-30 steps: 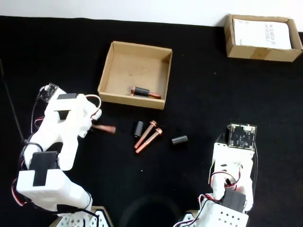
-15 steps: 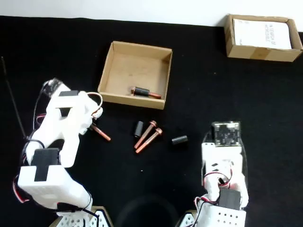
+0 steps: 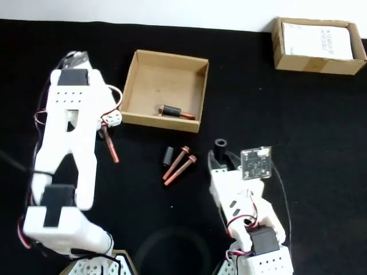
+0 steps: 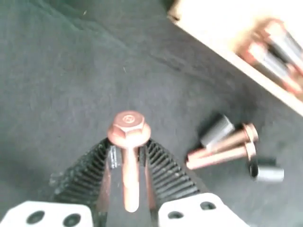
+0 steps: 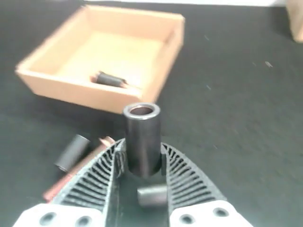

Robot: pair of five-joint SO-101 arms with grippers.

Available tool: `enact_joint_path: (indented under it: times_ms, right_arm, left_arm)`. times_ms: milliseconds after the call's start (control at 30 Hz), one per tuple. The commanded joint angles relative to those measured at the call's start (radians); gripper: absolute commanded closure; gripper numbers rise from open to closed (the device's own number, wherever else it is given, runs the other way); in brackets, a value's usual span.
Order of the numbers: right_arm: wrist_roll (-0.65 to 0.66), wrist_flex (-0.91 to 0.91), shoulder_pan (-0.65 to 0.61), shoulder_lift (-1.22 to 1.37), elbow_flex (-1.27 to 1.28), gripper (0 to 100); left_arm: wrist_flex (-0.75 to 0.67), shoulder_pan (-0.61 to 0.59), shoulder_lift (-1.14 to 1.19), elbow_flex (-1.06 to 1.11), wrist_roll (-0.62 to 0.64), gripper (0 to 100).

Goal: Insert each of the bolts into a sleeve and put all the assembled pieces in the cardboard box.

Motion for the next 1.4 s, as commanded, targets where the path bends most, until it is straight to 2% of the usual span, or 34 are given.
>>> enact_joint_path:
  times_ms: [0,167,300,433,633,700,767,933,1233,1367]
  right_arm:
    - [-0.012,-0.048,-0.05,-0.021,0.007,99.2]
    - [-0.014,-0.05,-0.114,-0.021,0.007,99.2]
    - [-0.014,-0.05,-0.15,-0.021,0.01,99.2]
    - [-0.009,-0.119,-0.165,-0.021,0.065,99.2]
    - [-0.008,-0.214,-0.168,-0.021,0.11,99.2]
    - [-0.008,-0.214,-0.168,-0.021,0.11,99.2]
    - [-0.008,-0.214,-0.168,-0.021,0.11,99.2]
    - [-0.008,-0.214,-0.168,-0.021,0.111,99.2]
    - [-0.009,-0.214,-0.168,-0.021,0.111,99.2]
    - [-0.008,-0.214,-0.168,-0.021,0.111,99.2]
  left_arm:
    - [0.028,0.065,-0.203,-0.053,-0.06,99]
    - [0.028,0.205,-0.493,-0.016,-0.175,99]
    - [-0.031,0.311,-0.691,0.099,-0.184,99]
    - [-0.261,0.36,-0.852,0.334,-0.184,99]
    - [-0.767,0.435,-1.061,0.739,-0.183,99]
    - [-0.905,0.467,-1.107,0.823,-0.183,99]
    - [-0.98,0.499,-1.115,0.855,-0.184,99]
    - [-1.051,0.536,-1.03,0.806,-0.184,99]
    - [-1.051,0.55,-0.819,0.633,-0.176,99]
    - [-1.045,0.573,-0.812,0.631,-0.095,99]
